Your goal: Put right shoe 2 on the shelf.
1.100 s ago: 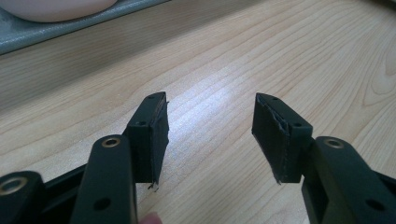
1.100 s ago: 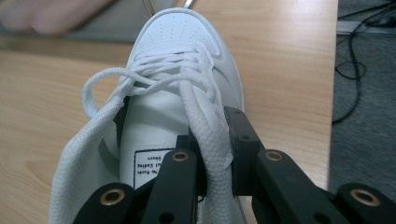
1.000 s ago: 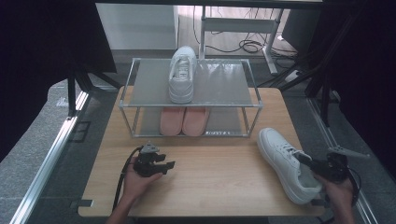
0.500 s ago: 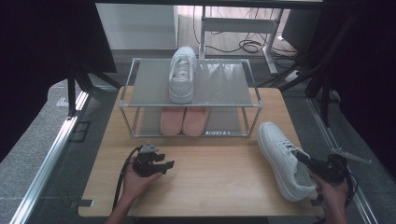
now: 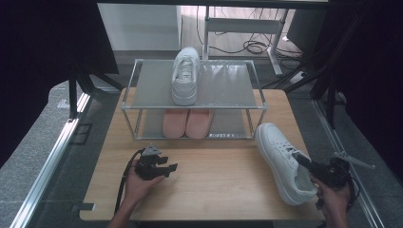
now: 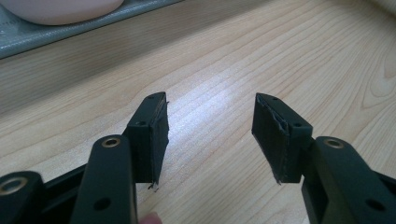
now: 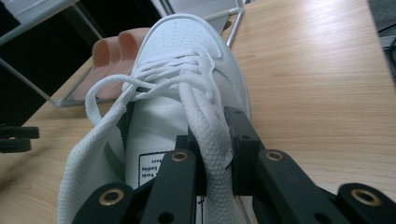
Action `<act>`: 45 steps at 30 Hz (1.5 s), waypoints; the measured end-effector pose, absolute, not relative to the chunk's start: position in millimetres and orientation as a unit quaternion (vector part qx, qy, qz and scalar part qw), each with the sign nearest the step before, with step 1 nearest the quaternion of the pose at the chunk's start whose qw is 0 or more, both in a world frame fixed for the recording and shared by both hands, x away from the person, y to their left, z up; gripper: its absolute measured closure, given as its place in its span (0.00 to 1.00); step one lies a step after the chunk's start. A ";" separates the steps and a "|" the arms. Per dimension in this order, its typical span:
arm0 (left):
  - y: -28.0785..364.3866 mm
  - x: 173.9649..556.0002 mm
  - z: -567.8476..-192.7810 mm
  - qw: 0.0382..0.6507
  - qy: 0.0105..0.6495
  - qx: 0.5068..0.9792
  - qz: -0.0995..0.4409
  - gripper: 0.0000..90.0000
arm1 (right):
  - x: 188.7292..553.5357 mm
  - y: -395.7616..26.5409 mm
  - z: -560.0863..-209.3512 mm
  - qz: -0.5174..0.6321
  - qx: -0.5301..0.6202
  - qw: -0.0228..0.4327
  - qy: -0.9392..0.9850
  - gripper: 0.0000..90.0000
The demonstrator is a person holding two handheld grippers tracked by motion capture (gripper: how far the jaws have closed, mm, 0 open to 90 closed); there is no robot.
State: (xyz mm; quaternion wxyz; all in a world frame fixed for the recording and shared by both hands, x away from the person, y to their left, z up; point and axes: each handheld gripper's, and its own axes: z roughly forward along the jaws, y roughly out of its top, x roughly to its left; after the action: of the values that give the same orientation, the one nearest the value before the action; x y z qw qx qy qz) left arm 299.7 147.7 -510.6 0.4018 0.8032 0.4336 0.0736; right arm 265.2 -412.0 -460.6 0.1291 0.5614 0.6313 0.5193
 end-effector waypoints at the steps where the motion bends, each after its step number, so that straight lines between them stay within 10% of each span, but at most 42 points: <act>1: 147.6 299.7 -510.7 0.402 0.433 0.803 0.073 0.52 | 264.9 -410.6 -460.5 0.521 0.560 0.128 0.631 0.91; 45: 146.1 299.9 -511.6 0.401 0.430 0.806 0.070 0.52 | 239.4 -366.2 -427.8 0.624 0.496 0.079 0.599 0.91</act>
State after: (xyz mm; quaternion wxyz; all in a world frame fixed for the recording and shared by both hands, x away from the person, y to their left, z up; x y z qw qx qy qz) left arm 299.9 146.1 -511.6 0.4011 0.8056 0.4304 0.0697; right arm 239.4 -366.2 -427.8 0.0787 0.4961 0.5990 0.6236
